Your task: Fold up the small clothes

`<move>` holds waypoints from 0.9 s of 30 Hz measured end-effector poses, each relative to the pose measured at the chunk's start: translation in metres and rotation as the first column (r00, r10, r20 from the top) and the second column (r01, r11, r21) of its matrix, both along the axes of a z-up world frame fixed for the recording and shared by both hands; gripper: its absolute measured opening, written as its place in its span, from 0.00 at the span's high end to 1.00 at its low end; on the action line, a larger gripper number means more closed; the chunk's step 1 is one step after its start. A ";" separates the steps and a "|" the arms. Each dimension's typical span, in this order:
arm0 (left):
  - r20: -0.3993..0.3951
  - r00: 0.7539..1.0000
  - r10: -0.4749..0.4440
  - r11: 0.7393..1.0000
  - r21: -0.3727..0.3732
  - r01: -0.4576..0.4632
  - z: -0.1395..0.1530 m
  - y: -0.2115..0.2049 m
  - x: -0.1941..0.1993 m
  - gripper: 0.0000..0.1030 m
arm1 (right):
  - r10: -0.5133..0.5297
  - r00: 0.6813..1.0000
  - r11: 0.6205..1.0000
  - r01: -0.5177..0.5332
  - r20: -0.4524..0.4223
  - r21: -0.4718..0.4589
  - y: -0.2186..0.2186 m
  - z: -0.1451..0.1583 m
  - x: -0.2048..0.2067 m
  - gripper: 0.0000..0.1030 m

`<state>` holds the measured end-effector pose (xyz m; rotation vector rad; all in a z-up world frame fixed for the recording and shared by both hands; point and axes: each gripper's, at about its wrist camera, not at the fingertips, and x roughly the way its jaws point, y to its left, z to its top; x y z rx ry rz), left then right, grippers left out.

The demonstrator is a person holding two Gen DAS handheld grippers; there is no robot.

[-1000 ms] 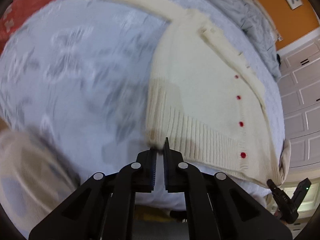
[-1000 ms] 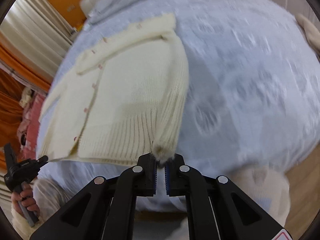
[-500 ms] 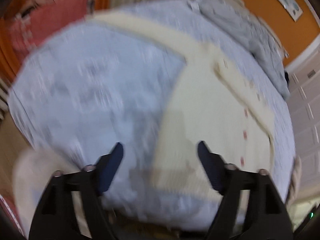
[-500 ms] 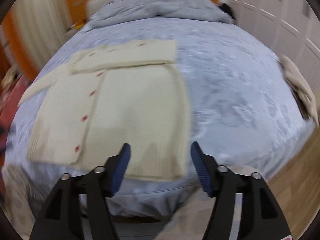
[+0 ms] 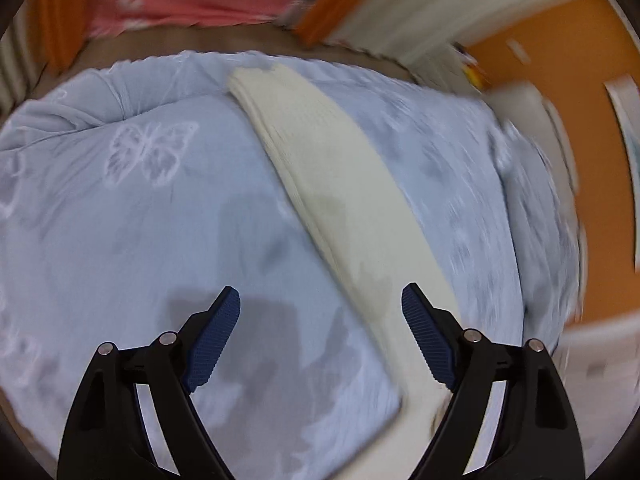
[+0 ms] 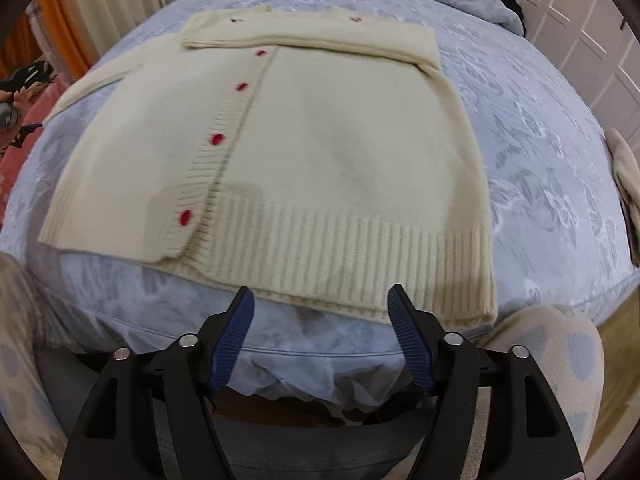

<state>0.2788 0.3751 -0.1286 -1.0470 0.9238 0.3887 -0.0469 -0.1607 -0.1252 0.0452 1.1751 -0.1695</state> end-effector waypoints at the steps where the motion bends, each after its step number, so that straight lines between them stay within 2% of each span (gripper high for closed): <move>1: -0.020 1.000 0.013 1.000 -0.004 -0.013 -0.006 0.005 0.009 0.28 | -0.018 1.000 1.000 0.018 -0.018 0.005 -0.004 -0.003 0.002 0.31; 3: -0.090 0.996 -0.001 1.000 -0.011 0.000 -0.023 0.007 0.028 0.42 | -0.058 0.998 0.998 0.059 -0.038 0.023 -0.012 -0.008 0.006 0.31; 4: -0.151 0.988 -0.017 1.000 -0.007 0.016 -0.034 0.005 0.040 0.46 | -0.081 0.995 0.996 0.083 -0.051 0.037 -0.016 -0.012 0.009 0.31; 5: -0.161 0.987 -0.015 1.000 0.020 0.018 -0.034 0.005 0.047 0.51 | -0.109 0.992 0.993 0.112 -0.066 0.048 -0.021 -0.016 0.012 0.31; 6: -0.150 0.988 -0.019 0.999 0.045 0.026 -0.031 0.006 0.055 0.73 | -0.126 0.989 0.990 0.130 -0.076 0.057 -0.024 -0.018 0.014 0.31; 7: -0.134 0.988 -0.071 0.996 0.042 0.077 -0.028 0.001 0.067 0.88 | -0.142 0.986 0.987 0.148 -0.089 0.069 -0.026 -0.021 0.016 0.31; 9: -0.123 0.990 -0.074 0.993 0.087 0.085 -0.013 -0.008 0.074 0.90 | -0.156 0.982 0.983 0.164 -0.104 0.080 -0.029 -0.025 0.017 0.31; 10: -0.044 0.995 -0.088 0.986 0.135 0.093 0.008 -0.016 0.076 0.90 | -0.156 0.982 0.983 0.164 -0.106 0.081 -0.030 -0.026 0.017 0.31; 11: 0.000 0.994 -0.110 0.977 0.181 0.108 0.025 -0.026 0.077 0.90 | -0.154 0.982 0.983 0.163 -0.107 0.082 -0.031 -0.028 0.017 0.31; 12: 0.063 0.982 -0.177 0.954 0.255 0.156 0.056 -0.050 0.077 0.91 | -0.152 0.982 0.983 0.162 -0.108 0.086 -0.031 -0.028 0.017 0.30; 13: 0.102 0.968 -0.229 0.940 0.283 0.192 0.075 -0.069 0.077 0.91 | -0.150 0.983 0.983 0.160 -0.105 0.091 -0.030 -0.029 0.017 0.30; 14: 0.152 0.943 -0.295 0.921 0.307 0.239 0.098 -0.096 0.075 0.91 | -0.147 0.984 0.983 0.157 -0.102 0.099 -0.030 -0.029 0.016 0.30; 17: 0.242 0.844 -0.479 0.855 0.347 0.386 0.147 -0.186 0.064 0.91 | -0.149 0.985 0.980 0.159 -0.091 0.115 -0.030 -0.028 0.015 0.30; 18: 0.254 0.803 -0.539 0.821 0.371 0.434 0.159 -0.219 0.057 0.91 | -0.149 0.985 0.979 0.159 -0.082 0.127 -0.031 -0.027 0.013 0.30; 20: 0.235 0.689 -0.685 0.711 0.422 0.563 0.170 -0.307 0.036 0.88 | -0.153 0.986 0.976 0.160 -0.062 0.149 -0.038 -0.025 0.011 0.30; 21: 0.216 0.652 -0.727 0.671 0.427 0.607 0.166 -0.335 0.028 0.83 | -0.159 0.986 0.973 0.165 -0.050 0.163 -0.040 -0.023 0.008 0.30; 22: 0.181 0.601 -0.779 0.616 0.406 0.675 0.153 -0.374 0.015 0.74 | -0.166 0.985 0.969 0.171 -0.044 0.176 -0.043 -0.021 0.008 0.30; 23: 0.146 0.575 -0.805 0.583 0.371 0.723 0.134 -0.401 0.004 0.44 | -0.180 0.983 0.964 0.183 -0.035 0.195 -0.048 -0.020 0.006 0.30; 24: 0.077 0.593 -0.802 0.581 0.334 0.743 0.109 -0.425 -0.011 0.33 | -0.195 0.980 0.958 0.197 -0.028 0.211 -0.052 -0.019 0.004 0.30; 25: 0.052 0.618 -0.784 0.602 0.305 0.738 0.094 -0.433 -0.025 0.34 | -0.218 0.976 0.948 0.215 -0.016 0.233 -0.058 -0.017 0.001 0.30; 27: 0.089 0.658 -0.748 0.661 0.188 0.727 0.068 -0.431 -0.062 0.34 | -0.252 0.968 0.931 0.241 0.007 0.274 -0.070 -0.012 -0.005 0.29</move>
